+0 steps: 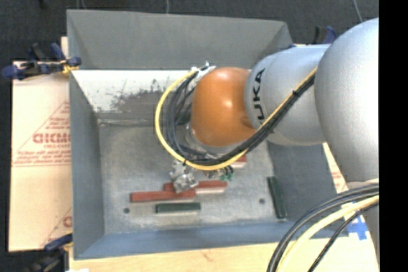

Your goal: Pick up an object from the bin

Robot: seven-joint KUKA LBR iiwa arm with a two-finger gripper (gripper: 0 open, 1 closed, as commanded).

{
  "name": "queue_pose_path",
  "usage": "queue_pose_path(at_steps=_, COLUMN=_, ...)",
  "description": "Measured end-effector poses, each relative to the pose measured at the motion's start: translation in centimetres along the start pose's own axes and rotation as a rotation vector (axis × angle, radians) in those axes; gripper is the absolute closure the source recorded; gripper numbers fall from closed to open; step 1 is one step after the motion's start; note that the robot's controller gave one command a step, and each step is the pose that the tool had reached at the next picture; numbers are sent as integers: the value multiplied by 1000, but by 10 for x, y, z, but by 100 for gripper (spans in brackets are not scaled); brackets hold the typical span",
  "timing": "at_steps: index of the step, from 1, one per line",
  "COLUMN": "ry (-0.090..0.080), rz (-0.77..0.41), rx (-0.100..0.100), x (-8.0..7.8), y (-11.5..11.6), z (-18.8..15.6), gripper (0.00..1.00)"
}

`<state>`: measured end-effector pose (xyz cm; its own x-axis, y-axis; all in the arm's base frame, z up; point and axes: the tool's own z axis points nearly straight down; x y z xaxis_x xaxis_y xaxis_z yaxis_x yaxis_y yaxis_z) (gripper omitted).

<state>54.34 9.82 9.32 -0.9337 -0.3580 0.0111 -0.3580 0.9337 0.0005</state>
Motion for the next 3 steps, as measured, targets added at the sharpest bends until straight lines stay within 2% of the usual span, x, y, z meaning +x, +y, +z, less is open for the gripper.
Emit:
queue_pose_path(at_steps=1, ry=-60, rz=-303, rx=-3, x=-23, y=-7, z=2, gripper=0)
queue_pose_path(at_steps=2, ry=-59, rz=-302, rx=-2, x=-23, y=-7, z=2, gripper=0)
queue_pose_path(at_steps=3, ry=-20, rz=-305, rx=2, x=-6, y=-8, z=14, gripper=0)
